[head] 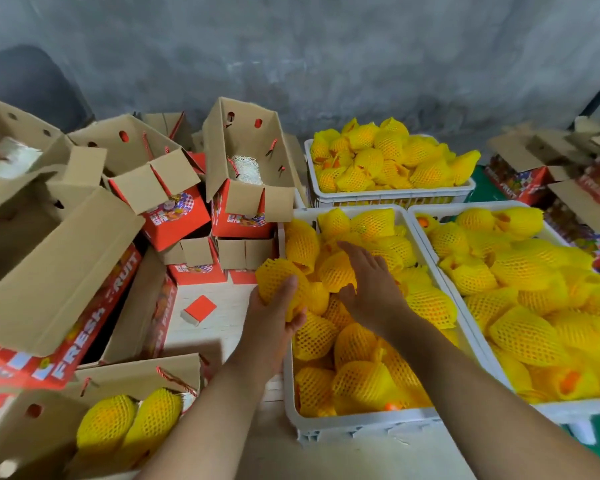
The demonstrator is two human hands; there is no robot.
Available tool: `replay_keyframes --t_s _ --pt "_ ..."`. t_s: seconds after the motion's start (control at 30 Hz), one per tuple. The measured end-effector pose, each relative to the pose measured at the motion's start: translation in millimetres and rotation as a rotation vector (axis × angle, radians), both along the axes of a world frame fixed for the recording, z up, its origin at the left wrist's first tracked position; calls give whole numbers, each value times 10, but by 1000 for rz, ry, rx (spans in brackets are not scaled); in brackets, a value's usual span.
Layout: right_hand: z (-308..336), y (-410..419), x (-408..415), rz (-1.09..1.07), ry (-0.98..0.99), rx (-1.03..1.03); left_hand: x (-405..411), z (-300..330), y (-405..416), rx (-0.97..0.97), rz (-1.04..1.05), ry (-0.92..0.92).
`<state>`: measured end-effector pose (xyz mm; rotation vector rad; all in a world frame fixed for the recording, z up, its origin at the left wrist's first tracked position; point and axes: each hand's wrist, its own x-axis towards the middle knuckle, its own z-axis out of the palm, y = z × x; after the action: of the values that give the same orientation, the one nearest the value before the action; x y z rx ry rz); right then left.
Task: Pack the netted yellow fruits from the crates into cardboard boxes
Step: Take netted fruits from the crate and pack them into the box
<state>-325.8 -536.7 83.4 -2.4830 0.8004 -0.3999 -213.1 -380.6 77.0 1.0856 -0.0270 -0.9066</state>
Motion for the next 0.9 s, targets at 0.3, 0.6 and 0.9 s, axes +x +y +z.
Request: replay_keyframes --t_s 0.3,0.6,0.9 --pt "-346 -146 298 71 469 -546 37 57 297 -50 -67 48" --pt "5 155 184 -235 208 -567 352 -114 727 -129 6 222" --pt "319 2070 953 -54 -409 292 923 43 1817 -38 -45 -62"
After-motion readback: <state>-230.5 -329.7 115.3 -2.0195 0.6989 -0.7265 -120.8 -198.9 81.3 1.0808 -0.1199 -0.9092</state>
